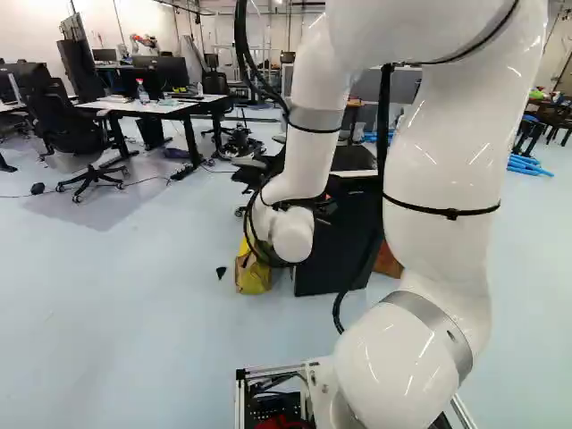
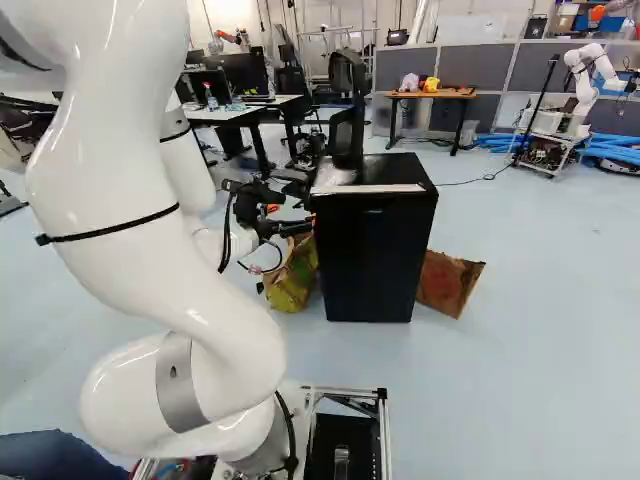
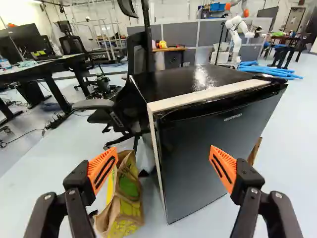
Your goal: Grab a drink from the fridge
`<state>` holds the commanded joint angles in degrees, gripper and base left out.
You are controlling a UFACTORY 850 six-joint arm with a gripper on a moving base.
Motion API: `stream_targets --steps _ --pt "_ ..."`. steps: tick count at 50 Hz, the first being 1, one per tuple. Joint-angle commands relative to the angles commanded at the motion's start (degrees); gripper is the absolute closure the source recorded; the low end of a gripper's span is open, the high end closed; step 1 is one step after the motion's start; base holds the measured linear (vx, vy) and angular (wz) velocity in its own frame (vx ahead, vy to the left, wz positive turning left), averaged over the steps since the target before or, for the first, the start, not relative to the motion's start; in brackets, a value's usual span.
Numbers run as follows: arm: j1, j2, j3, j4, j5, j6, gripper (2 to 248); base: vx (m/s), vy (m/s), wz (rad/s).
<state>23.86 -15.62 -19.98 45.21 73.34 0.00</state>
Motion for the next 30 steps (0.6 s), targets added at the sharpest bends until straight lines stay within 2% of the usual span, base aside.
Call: stream_targets --steps 30 --pt "0.34 -6.94 -2.29 4.04 5.06 0.00 3 0.000 0.000 0.000"
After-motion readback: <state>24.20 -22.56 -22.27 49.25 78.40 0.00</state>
